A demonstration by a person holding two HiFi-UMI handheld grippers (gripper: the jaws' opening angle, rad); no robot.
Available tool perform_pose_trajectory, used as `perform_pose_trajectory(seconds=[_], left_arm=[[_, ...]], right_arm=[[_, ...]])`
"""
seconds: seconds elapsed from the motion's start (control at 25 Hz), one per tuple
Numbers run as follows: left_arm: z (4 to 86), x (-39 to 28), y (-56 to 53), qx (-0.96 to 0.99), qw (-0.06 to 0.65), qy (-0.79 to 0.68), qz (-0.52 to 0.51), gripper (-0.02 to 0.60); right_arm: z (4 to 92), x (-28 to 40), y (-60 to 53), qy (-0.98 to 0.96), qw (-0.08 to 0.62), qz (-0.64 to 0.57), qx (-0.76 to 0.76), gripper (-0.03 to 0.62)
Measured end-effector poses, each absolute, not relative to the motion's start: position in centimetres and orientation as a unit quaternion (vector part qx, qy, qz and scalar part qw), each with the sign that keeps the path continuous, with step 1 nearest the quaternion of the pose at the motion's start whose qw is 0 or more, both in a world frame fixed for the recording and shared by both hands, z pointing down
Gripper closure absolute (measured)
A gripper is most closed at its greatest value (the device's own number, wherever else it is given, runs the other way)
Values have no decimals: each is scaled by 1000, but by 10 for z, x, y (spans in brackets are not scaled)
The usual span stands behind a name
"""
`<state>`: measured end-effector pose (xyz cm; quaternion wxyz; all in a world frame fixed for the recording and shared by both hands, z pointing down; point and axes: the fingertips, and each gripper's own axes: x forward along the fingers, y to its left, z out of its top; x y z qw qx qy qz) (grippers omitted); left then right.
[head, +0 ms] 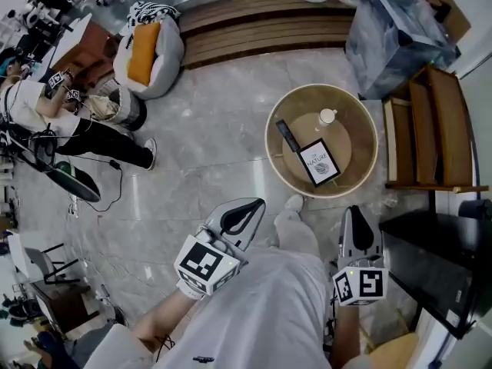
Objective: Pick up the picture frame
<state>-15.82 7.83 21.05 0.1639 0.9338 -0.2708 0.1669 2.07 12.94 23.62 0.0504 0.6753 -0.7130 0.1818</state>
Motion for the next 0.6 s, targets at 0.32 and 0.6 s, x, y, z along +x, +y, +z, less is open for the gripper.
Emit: perform_pose_trajectory(seconds=[0.32,0.6], left_arm=[[221,-114,1,934,178,-249,183,585],[236,-97,-46,941,177,-211,198,584]], right_arm=[[251,43,49,-720,63,199,662,586],[264,45,9,-702,87,210,675,586]])
